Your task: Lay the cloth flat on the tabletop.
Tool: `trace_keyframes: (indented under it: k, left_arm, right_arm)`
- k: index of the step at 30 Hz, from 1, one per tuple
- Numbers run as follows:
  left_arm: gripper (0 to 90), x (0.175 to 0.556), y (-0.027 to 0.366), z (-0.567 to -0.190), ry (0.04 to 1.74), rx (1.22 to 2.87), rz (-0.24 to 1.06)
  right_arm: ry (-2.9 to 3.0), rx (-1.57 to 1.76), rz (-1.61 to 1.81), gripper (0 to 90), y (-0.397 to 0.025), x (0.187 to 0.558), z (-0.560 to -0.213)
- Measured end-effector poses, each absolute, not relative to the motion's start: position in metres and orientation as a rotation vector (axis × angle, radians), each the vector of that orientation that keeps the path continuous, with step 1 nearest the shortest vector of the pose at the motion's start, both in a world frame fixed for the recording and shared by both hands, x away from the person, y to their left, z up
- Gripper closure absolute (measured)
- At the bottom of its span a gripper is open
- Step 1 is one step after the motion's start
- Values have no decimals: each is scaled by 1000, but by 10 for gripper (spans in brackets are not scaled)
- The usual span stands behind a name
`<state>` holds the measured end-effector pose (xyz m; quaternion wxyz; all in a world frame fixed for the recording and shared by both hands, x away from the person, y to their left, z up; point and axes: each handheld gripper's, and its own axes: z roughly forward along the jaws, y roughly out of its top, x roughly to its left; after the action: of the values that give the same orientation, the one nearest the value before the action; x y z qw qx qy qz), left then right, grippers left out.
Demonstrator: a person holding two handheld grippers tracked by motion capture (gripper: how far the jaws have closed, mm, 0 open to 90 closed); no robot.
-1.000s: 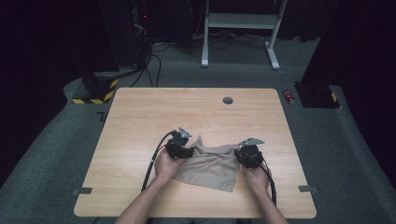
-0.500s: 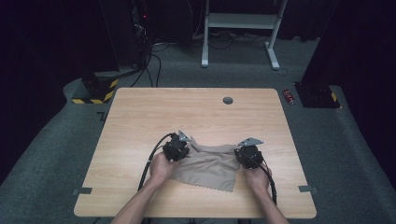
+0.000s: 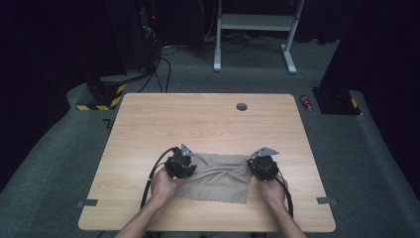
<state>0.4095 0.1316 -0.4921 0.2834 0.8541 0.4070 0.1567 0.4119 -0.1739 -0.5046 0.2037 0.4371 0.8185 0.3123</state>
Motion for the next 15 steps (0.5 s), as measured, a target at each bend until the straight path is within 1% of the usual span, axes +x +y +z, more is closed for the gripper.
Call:
trace_keyframes:
  k: [5,9,15]
  left_arm:
    - [607,428,129,-494,1154,2244,436]
    - [597,435,125,-496,1167,2245,456]
    - [597,440,122,-504,1167,2283,482]
  right_arm:
    - [2237,1266,872,791,-178,419,-504]
    - [2225,1309,869,757,-180,425,-507]
    - [2239,1304,820,740,-176,428,-512]
